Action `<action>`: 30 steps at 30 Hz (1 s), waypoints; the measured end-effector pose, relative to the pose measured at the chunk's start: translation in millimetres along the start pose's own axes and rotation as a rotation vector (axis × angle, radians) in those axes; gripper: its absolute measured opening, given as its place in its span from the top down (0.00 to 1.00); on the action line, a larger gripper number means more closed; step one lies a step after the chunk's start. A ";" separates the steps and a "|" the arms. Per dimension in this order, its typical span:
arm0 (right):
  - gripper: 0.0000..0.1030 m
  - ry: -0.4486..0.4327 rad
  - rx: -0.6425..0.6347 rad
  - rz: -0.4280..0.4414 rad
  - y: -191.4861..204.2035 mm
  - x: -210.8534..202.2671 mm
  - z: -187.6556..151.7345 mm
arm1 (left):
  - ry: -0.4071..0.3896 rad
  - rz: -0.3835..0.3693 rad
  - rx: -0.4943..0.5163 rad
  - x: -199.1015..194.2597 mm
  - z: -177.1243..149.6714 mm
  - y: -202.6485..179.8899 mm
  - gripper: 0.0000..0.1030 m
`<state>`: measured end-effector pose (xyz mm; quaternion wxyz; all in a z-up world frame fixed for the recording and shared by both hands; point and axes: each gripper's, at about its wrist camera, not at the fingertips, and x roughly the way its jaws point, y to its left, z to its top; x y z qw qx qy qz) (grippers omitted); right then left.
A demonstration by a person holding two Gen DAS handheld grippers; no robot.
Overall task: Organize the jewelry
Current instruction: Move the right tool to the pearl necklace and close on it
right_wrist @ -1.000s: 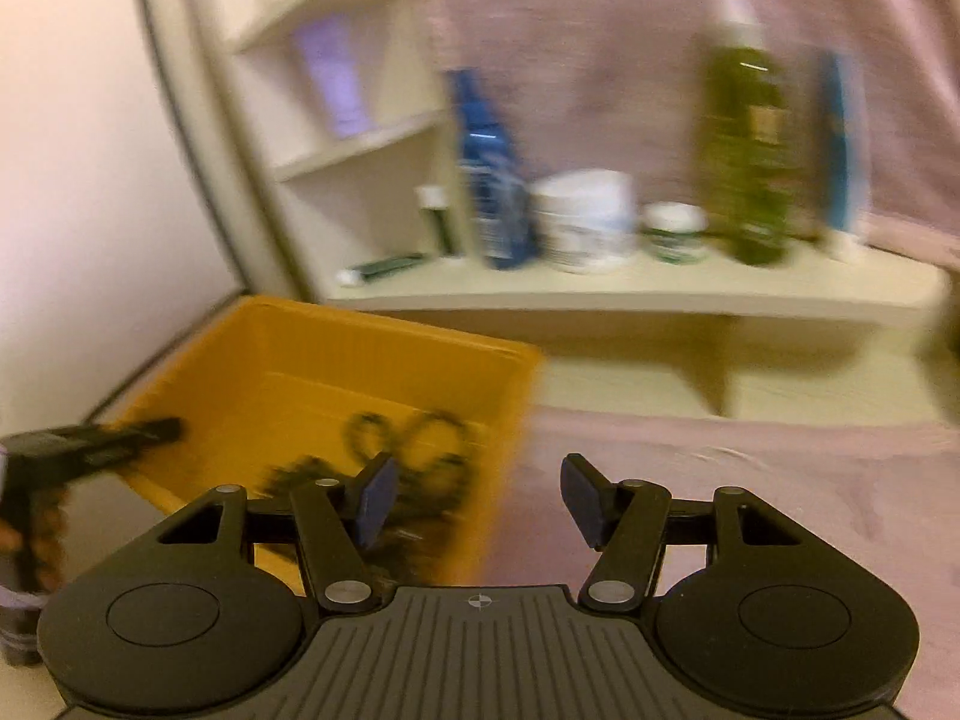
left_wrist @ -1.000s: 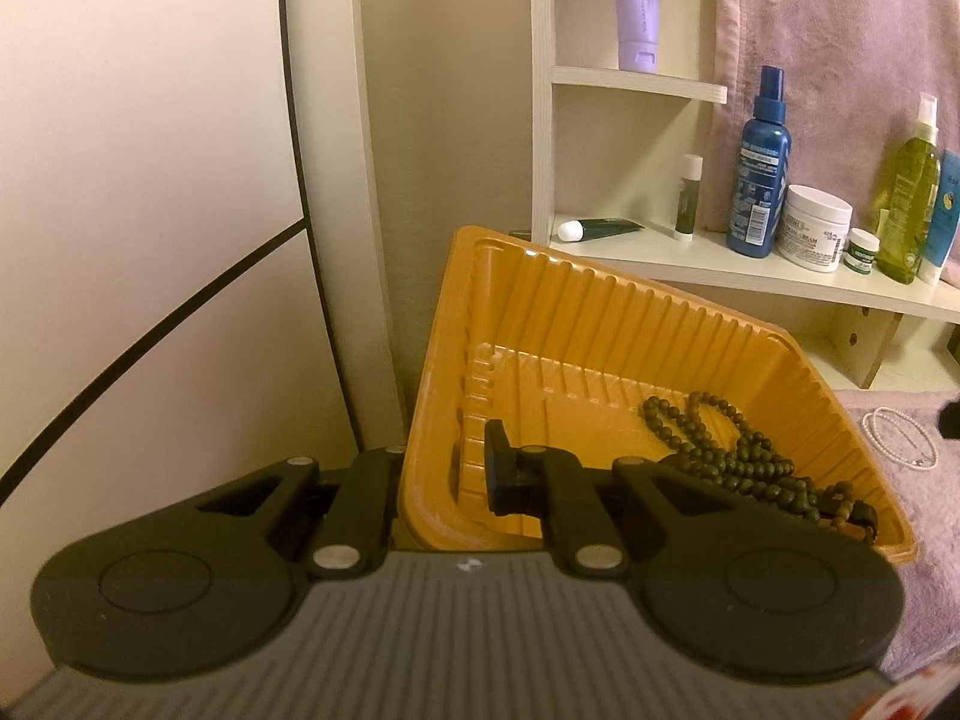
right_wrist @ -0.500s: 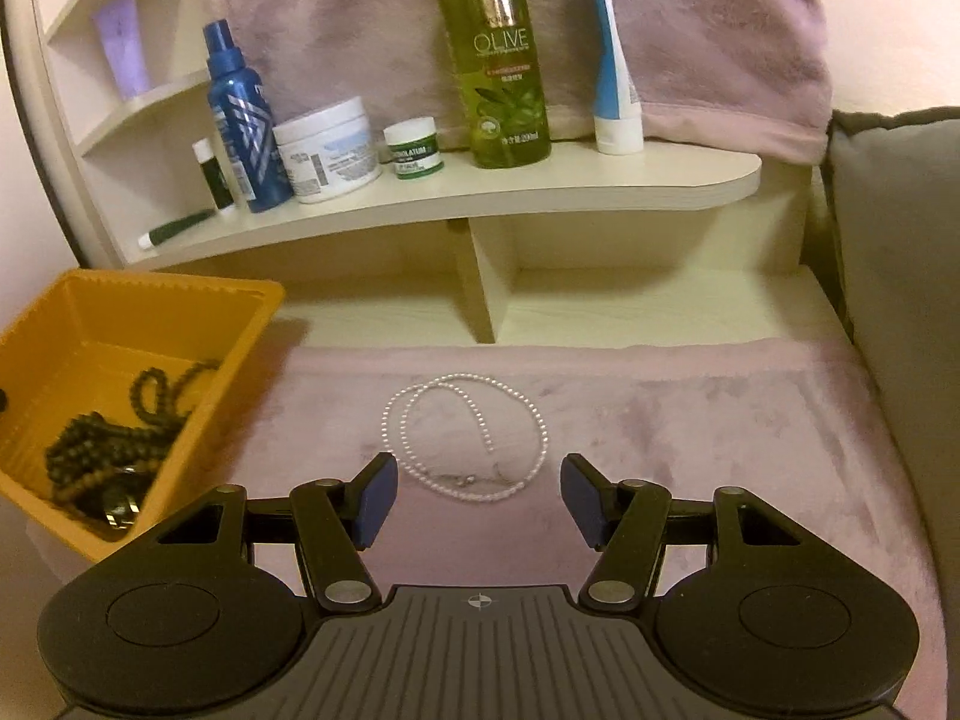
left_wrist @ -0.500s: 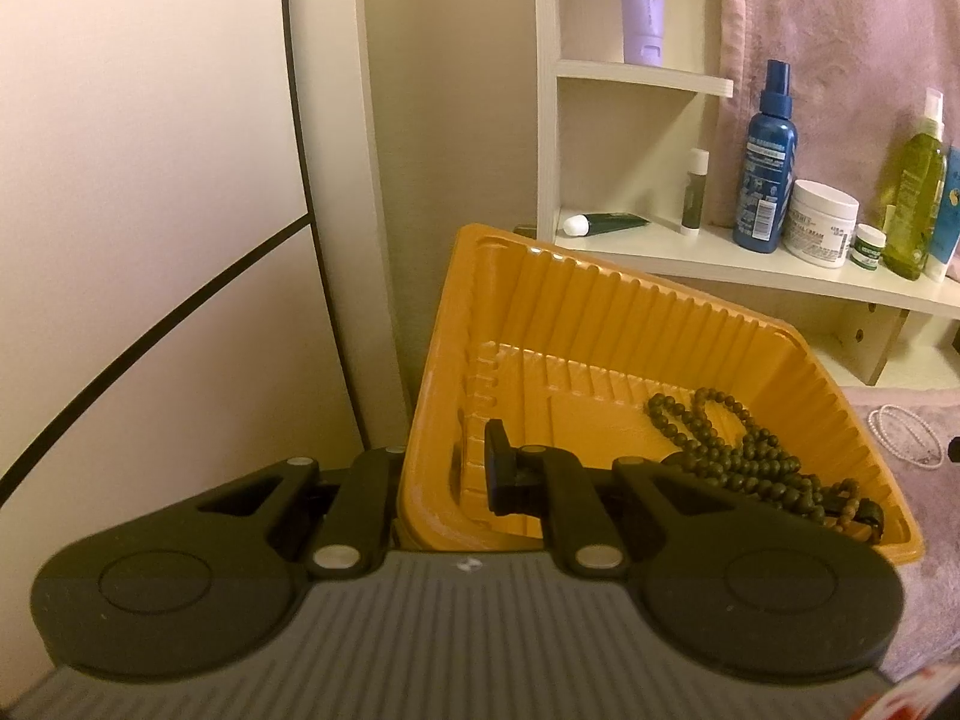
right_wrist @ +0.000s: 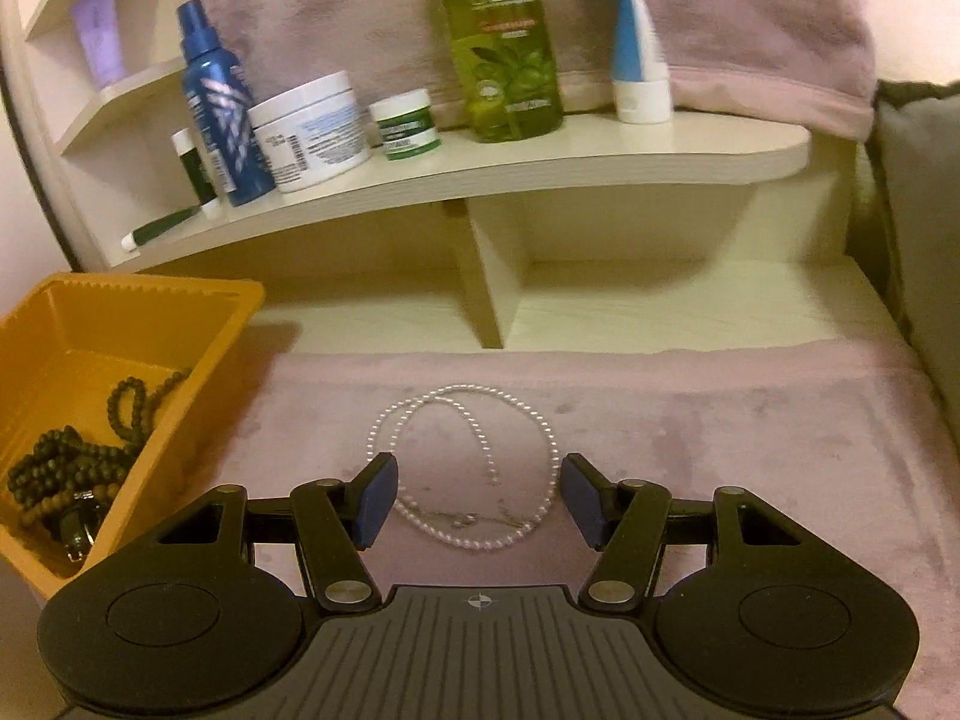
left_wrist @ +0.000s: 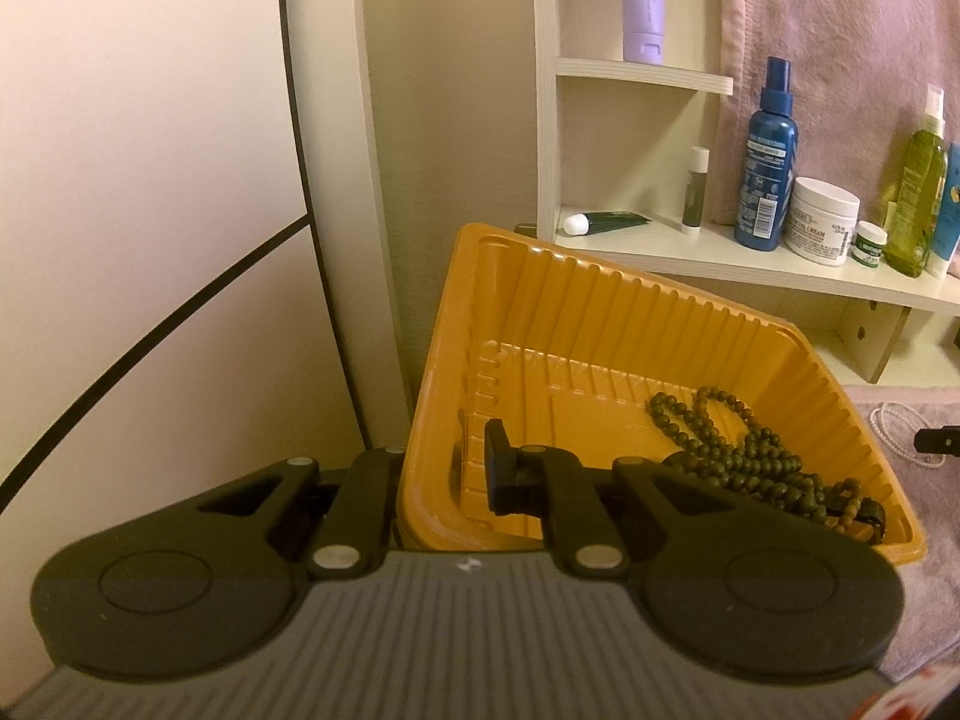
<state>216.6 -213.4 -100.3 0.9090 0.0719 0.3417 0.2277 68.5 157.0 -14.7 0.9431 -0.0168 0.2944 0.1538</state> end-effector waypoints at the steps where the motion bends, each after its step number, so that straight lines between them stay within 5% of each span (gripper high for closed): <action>1: 0.41 0.002 -0.004 0.010 3.0 0.9 0.0 | -0.001 0.001 0.002 0.0 0.0 -0.4 0.89; 9: 0.41 0.018 -0.175 -0.035 35.9 9.5 -8.0 | 0.002 0.001 0.006 -1.0 0.3 -1.2 0.89; 18: 0.42 0.013 -0.164 -0.129 44.2 17.5 -8.0 | 0.000 -0.001 0.008 -2.5 0.9 -1.5 0.89; 23: 0.60 0.007 -0.161 -0.162 41.8 15.6 -7.5 | -0.001 -0.002 0.008 -2.7 1.5 -1.5 0.89; 27: 0.90 0.012 -0.169 -0.163 38.1 9.8 -6.6 | -0.002 0.000 0.005 -2.5 1.8 -2.1 0.89; 30: 0.94 0.018 -0.176 -0.155 36.9 6.3 -7.5 | -0.002 -0.001 0.005 -2.4 1.8 -2.2 0.89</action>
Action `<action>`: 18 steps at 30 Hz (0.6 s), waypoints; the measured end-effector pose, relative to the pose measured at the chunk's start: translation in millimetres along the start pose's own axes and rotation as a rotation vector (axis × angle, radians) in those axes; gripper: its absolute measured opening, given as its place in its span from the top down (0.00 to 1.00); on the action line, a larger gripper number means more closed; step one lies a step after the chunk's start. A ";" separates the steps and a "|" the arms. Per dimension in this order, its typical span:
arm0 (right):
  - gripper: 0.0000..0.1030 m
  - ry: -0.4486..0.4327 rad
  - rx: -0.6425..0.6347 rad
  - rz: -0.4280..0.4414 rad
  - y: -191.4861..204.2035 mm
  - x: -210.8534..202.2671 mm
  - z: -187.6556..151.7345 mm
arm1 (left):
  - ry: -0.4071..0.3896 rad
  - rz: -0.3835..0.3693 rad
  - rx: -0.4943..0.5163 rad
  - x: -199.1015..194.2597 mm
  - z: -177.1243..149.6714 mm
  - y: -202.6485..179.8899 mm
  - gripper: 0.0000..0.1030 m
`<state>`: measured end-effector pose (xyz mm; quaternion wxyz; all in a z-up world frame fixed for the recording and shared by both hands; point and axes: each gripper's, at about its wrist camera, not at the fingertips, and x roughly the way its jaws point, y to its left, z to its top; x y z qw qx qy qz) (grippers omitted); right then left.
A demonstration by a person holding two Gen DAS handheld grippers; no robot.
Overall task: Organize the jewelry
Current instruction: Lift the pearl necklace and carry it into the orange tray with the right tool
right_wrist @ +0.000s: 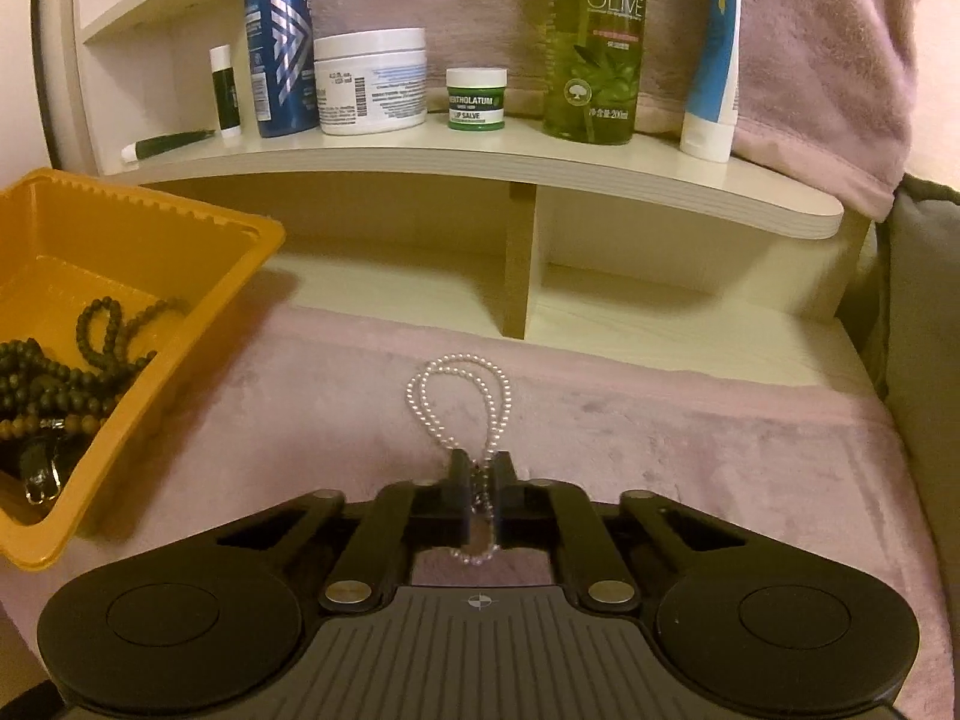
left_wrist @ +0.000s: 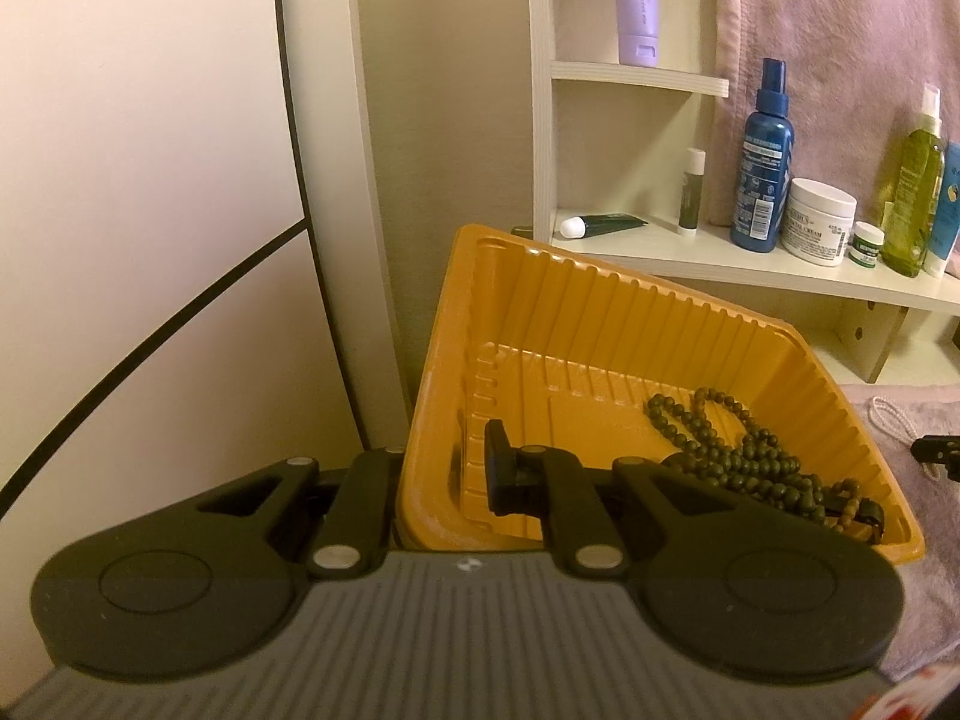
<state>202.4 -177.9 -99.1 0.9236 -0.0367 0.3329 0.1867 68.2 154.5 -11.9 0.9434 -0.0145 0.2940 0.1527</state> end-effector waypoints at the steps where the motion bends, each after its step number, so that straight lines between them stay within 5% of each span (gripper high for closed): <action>1: 0.95 0.001 -0.007 0.003 0.2 -1.2 -0.8 | 0.000 0.000 0.001 0.0 0.0 0.0 0.89; 18: 0.97 -0.156 0.088 0.073 -19.6 -79.1 28.9 | -0.002 0.000 0.000 -1.5 0.1 -0.5 0.89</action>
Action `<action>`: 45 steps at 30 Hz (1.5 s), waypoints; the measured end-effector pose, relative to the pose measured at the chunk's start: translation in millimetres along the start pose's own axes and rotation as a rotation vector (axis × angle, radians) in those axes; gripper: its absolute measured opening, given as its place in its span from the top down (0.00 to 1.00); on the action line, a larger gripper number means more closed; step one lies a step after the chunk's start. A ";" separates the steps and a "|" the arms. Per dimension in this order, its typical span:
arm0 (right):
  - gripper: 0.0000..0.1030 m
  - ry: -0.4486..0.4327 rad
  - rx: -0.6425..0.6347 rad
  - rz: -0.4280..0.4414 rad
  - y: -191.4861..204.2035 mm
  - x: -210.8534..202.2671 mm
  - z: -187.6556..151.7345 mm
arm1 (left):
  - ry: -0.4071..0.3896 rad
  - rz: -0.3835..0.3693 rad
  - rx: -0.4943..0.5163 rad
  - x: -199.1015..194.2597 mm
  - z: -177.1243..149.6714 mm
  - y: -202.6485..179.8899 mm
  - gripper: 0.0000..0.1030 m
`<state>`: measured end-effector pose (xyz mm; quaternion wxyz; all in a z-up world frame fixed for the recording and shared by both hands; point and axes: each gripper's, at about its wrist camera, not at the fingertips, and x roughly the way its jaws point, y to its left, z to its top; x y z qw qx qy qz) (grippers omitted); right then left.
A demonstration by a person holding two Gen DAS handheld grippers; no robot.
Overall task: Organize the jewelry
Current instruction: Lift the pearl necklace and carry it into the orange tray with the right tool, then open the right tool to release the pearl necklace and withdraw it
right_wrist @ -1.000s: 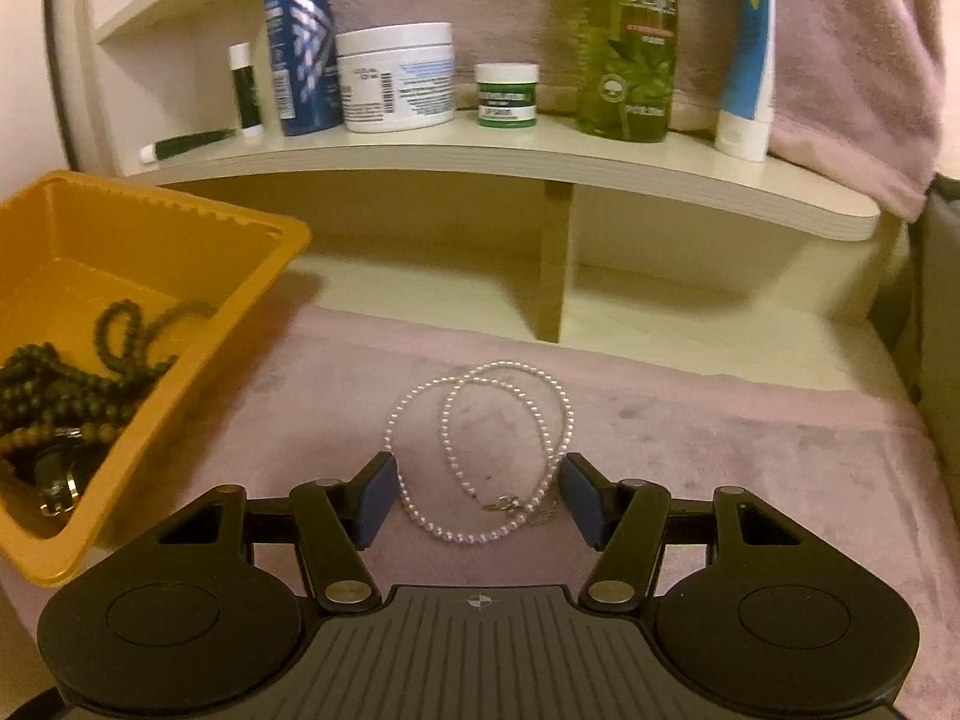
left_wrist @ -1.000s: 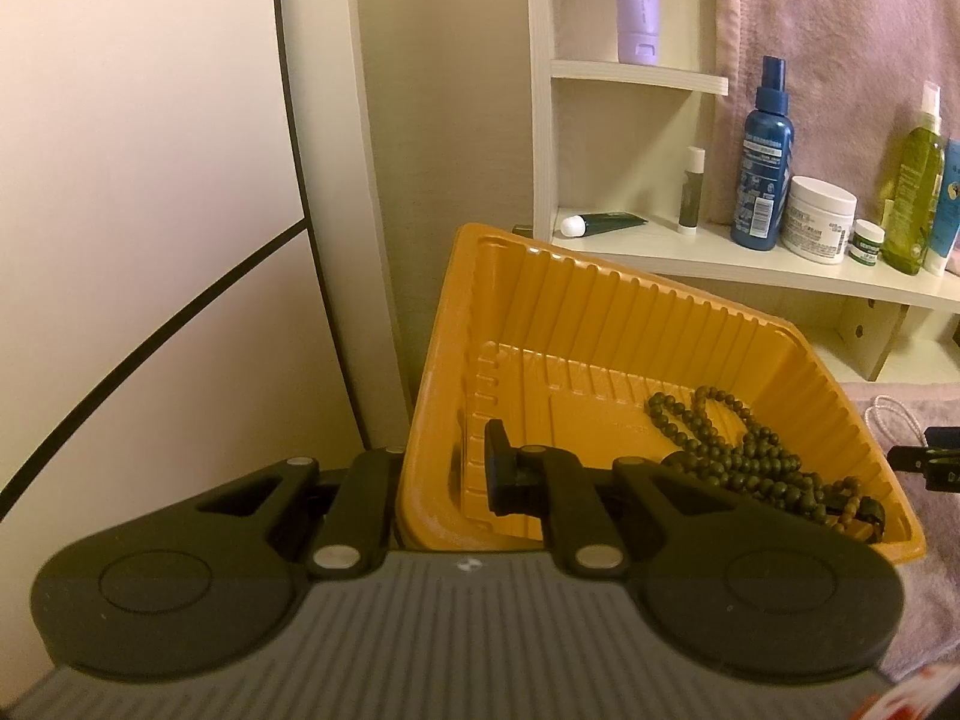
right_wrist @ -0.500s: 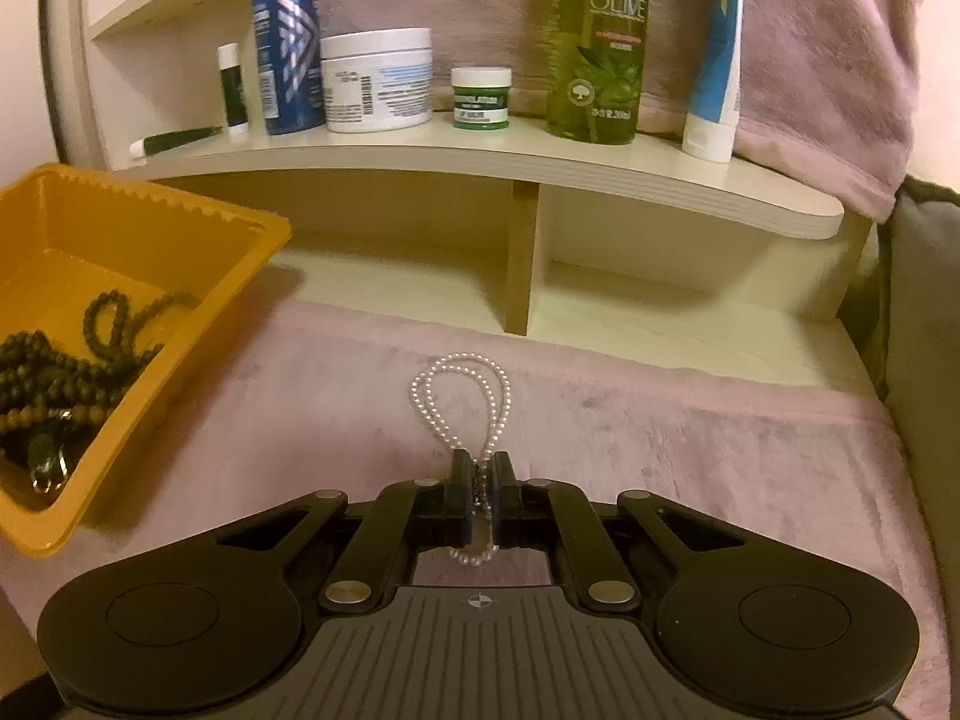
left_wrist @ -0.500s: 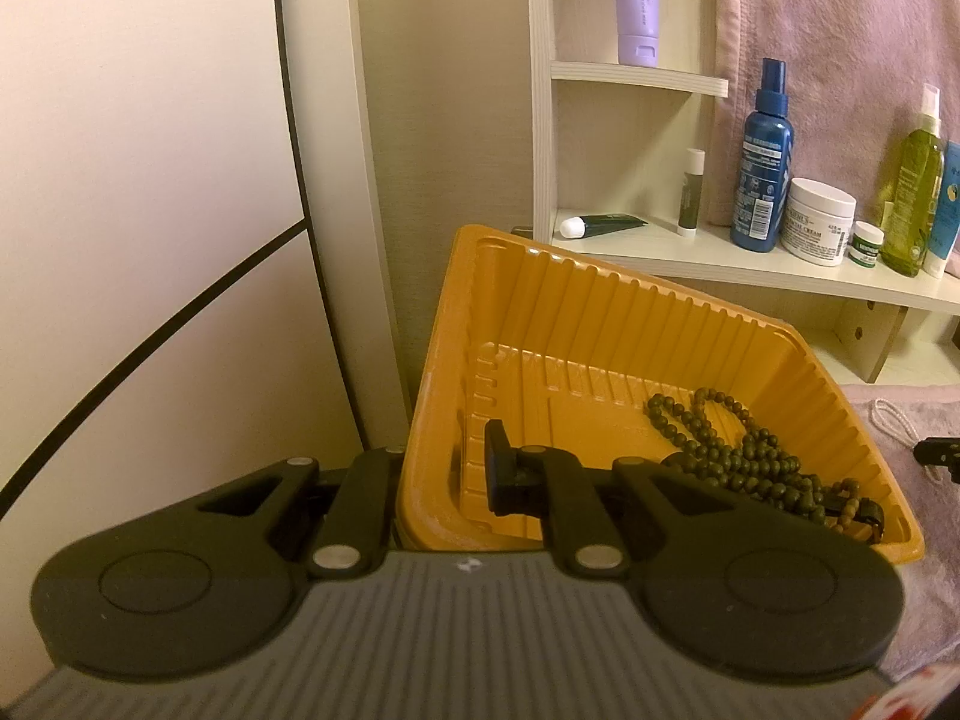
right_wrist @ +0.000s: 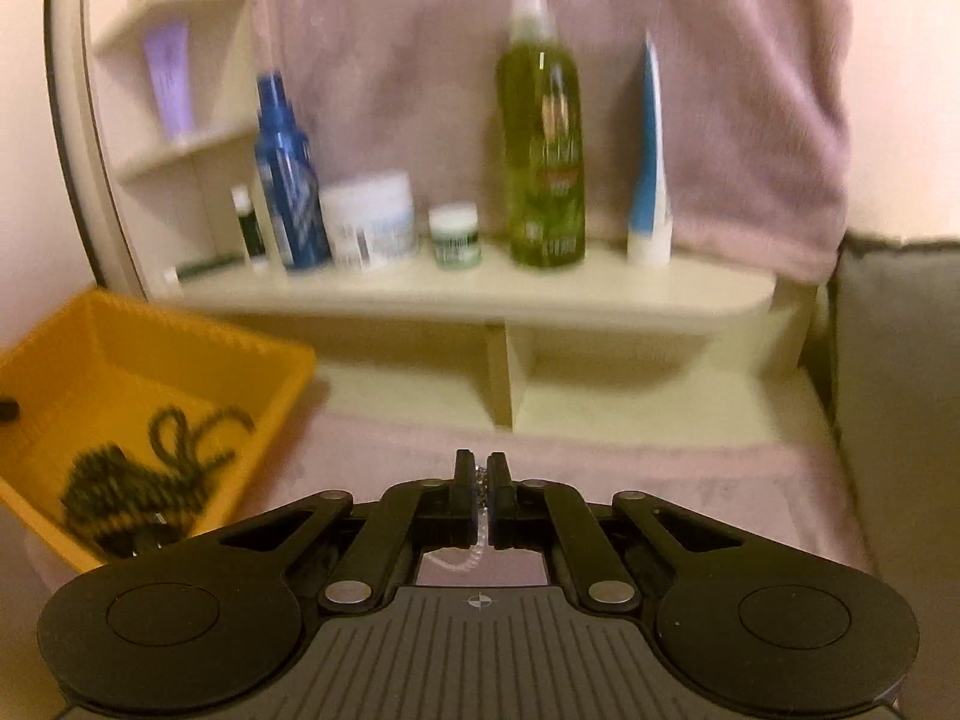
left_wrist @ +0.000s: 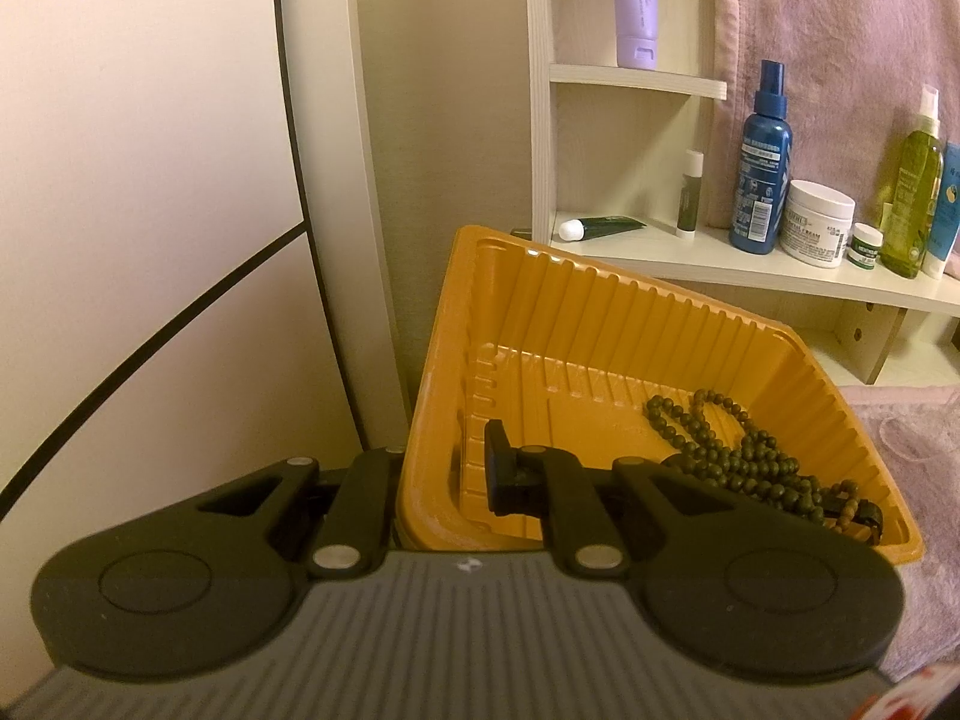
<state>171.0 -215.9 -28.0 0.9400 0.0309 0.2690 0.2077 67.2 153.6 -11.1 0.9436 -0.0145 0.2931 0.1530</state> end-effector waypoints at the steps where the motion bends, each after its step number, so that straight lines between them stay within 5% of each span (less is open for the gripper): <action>1: 0.97 -0.014 0.000 0.005 0.8 -4.6 4.7 | 0.000 0.000 -0.001 -0.1 0.0 0.0 0.89; 13: 0.97 -0.131 0.011 0.099 22.7 -42.0 54.8 | -0.007 -0.010 -0.001 -1.7 1.3 -0.2 0.89; 22: 0.97 -0.184 0.027 0.310 84.4 -35.2 82.2 | -0.015 -0.019 -0.010 -2.3 1.0 0.9 0.89; 28: 0.97 -0.131 0.040 0.414 129.6 -3.3 81.4 | -0.016 -0.025 -0.020 -3.0 -0.3 2.4 0.89; 36: 0.96 0.070 0.035 0.431 157.8 50.1 51.2 | -0.015 -0.029 -0.026 -2.6 -1.5 3.3 0.89; 42: 0.70 0.115 0.026 0.404 153.8 56.3 33.9 | -0.012 -0.027 -0.030 -0.8 -2.1 4.4 0.89; 45: 0.65 0.134 0.015 0.382 149.2 55.3 27.4 | -0.010 -0.026 -0.030 0.1 -2.1 4.7 0.89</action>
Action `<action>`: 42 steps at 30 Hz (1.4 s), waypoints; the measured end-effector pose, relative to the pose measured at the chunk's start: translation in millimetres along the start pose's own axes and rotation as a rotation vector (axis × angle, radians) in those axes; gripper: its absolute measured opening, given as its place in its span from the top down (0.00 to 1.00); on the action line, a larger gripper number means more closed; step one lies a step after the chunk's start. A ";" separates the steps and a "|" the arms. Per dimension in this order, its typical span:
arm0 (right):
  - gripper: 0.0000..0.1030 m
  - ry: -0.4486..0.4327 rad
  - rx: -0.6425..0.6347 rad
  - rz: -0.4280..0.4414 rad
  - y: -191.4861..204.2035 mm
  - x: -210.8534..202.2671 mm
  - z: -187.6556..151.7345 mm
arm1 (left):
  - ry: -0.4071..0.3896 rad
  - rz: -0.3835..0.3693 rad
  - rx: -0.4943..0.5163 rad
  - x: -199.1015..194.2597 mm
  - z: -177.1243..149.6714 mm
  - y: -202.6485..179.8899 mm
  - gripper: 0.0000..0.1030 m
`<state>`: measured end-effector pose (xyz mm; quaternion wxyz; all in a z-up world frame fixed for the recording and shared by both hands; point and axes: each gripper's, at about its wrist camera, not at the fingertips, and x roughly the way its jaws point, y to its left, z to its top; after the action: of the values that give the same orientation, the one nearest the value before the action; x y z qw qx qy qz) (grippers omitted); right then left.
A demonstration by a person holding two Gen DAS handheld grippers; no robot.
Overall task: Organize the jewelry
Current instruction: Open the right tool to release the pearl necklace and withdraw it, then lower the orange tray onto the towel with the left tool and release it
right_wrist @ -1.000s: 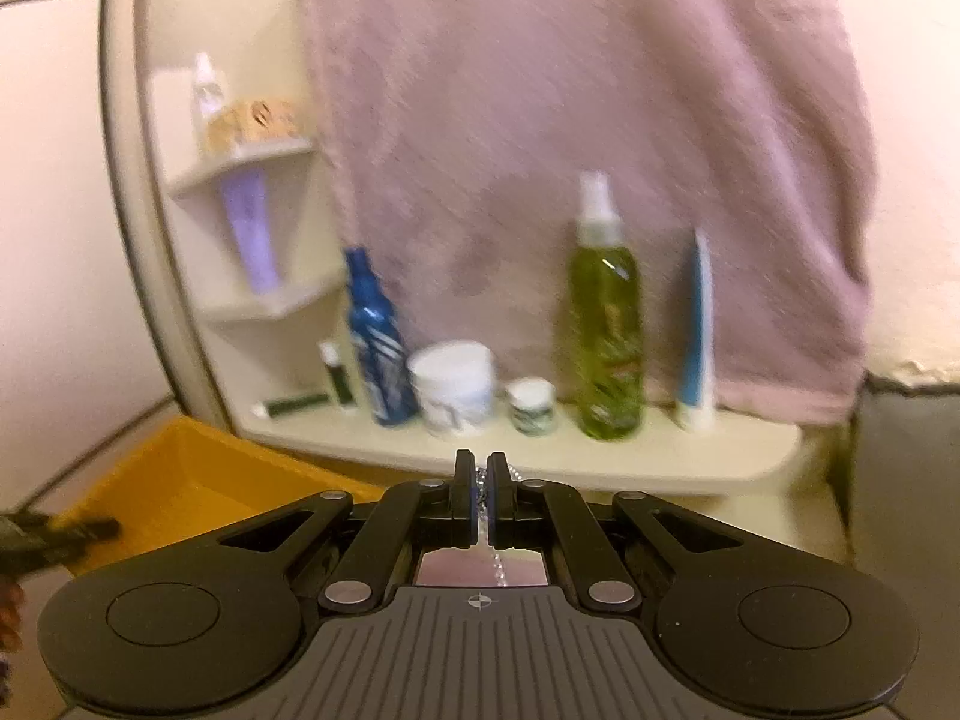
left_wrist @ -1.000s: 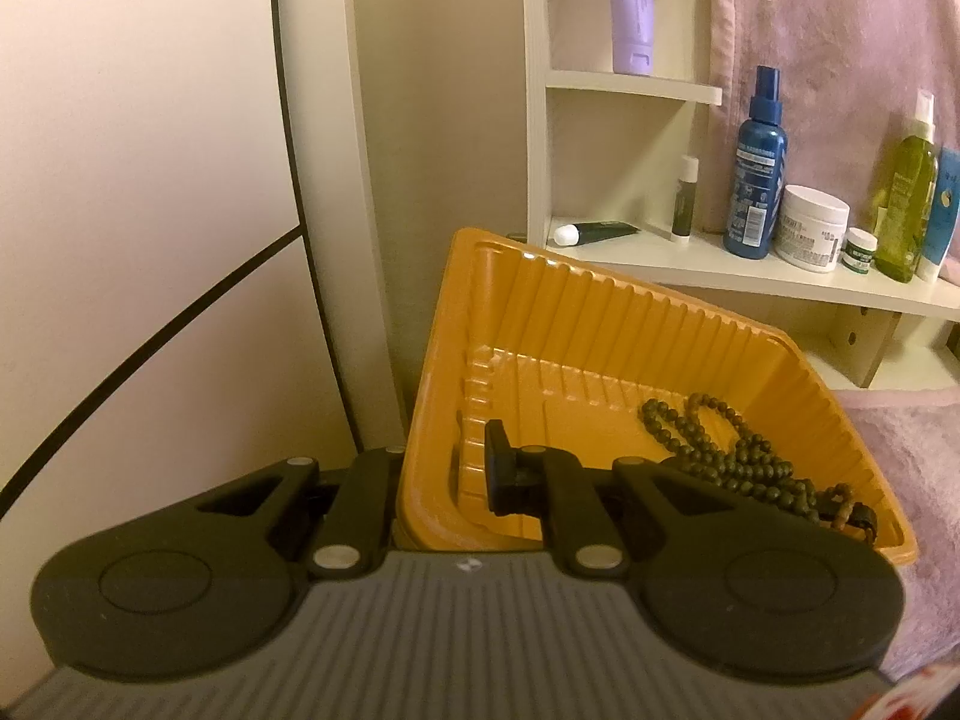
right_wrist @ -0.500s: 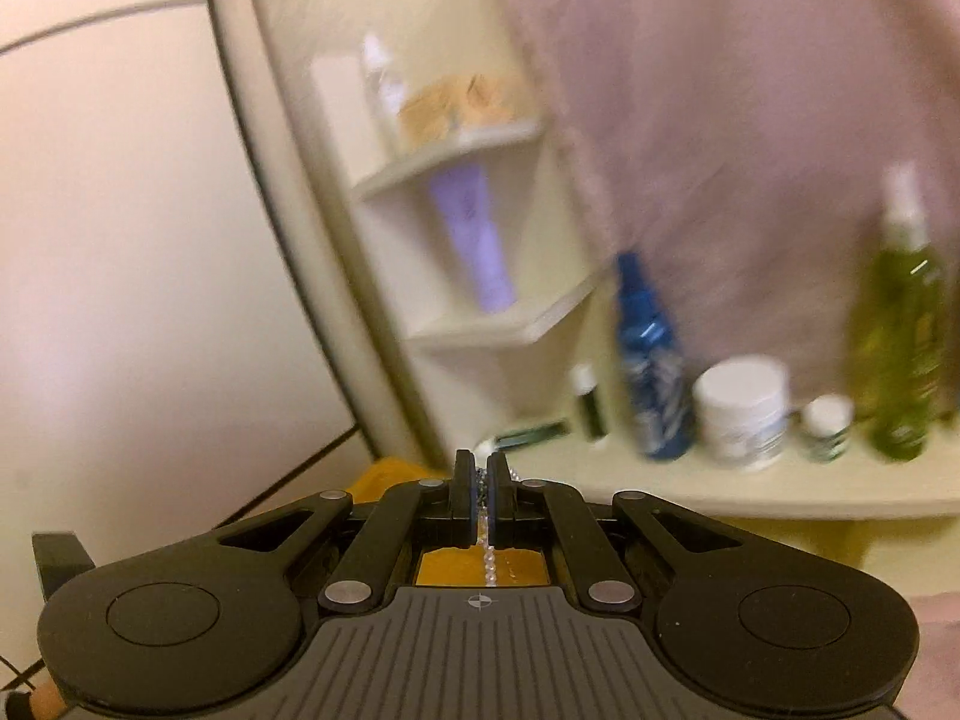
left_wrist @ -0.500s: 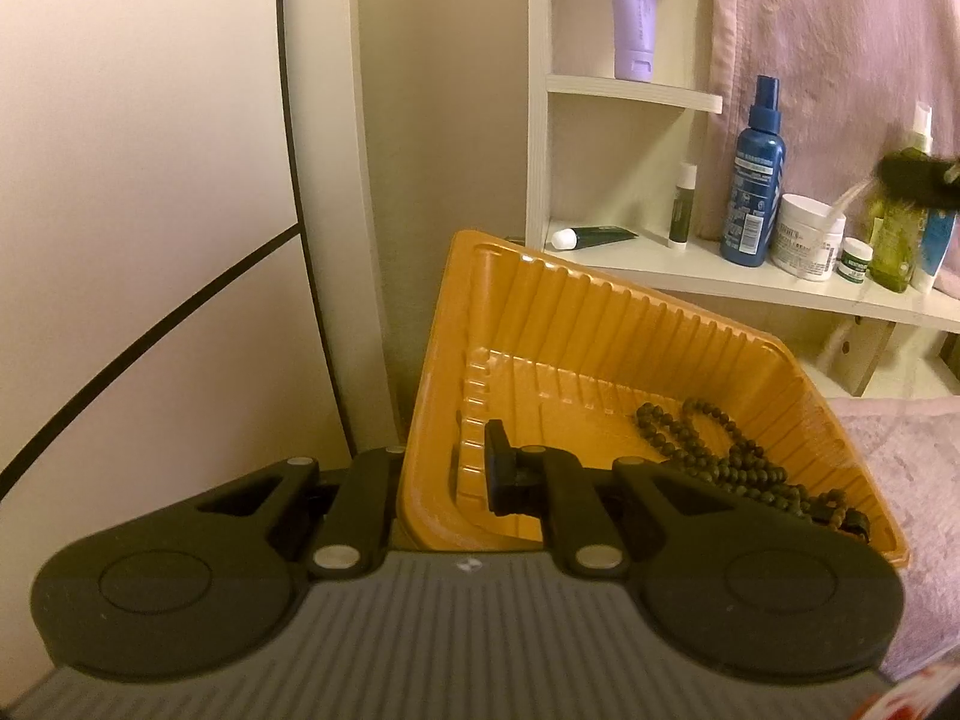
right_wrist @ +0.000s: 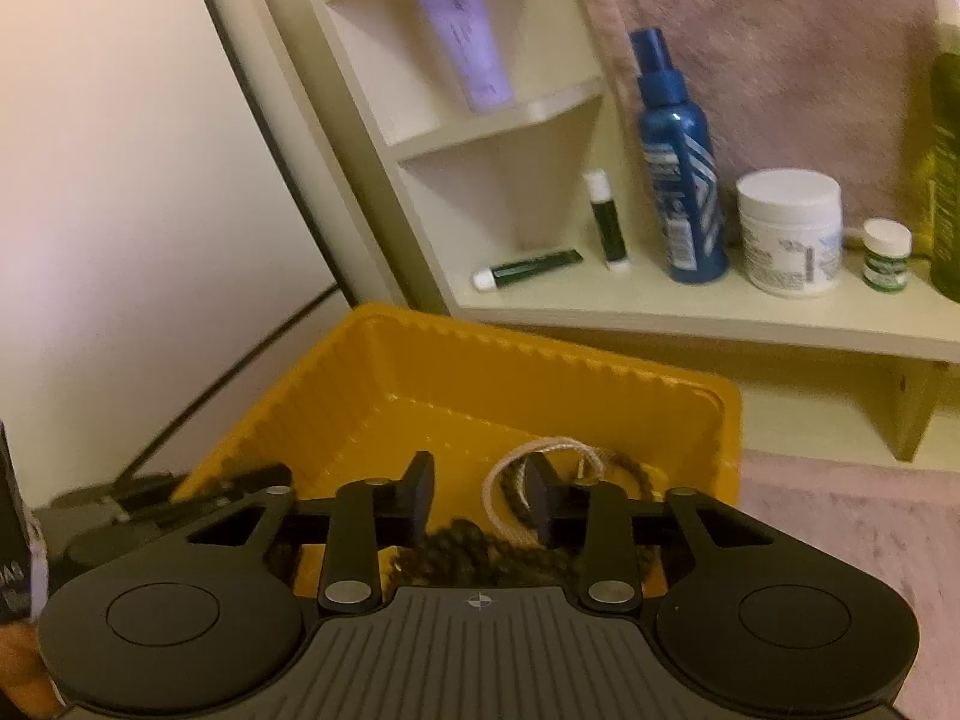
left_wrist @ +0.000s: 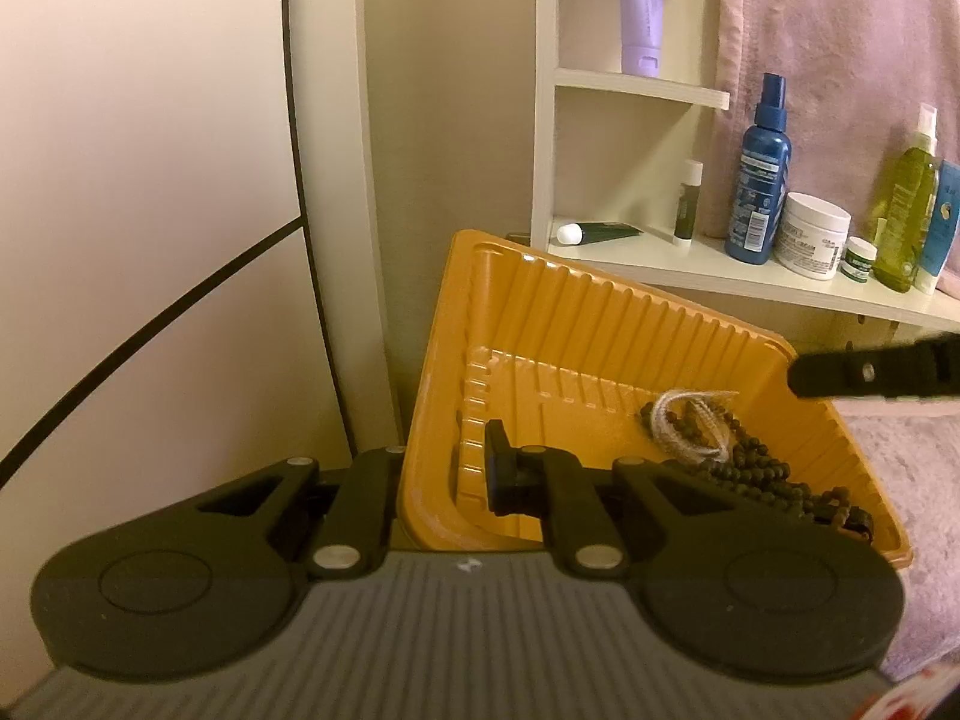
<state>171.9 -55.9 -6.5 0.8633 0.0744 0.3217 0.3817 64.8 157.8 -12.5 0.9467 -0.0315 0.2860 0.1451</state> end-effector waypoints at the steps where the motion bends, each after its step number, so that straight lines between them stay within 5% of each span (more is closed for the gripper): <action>1: 0.64 0.009 -0.003 -0.009 -1.7 -0.2 -2.0 | 0.000 0.000 -0.001 0.4 0.0 0.3 0.89; 16: 0.48 0.054 0.011 -0.127 -23.7 -18.4 -26.4 | 0.011 0.007 -0.007 7.8 -2.4 2.8 0.89; 42: 0.40 0.047 0.078 -0.250 -37.0 -51.8 -50.8 | 0.062 -0.003 -0.075 65.6 -17.1 23.7 0.84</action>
<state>137.5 -124.3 -34.3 0.8928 0.0585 0.3633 0.2600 100.8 194.9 -62.4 0.9357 -0.0718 0.3096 0.1534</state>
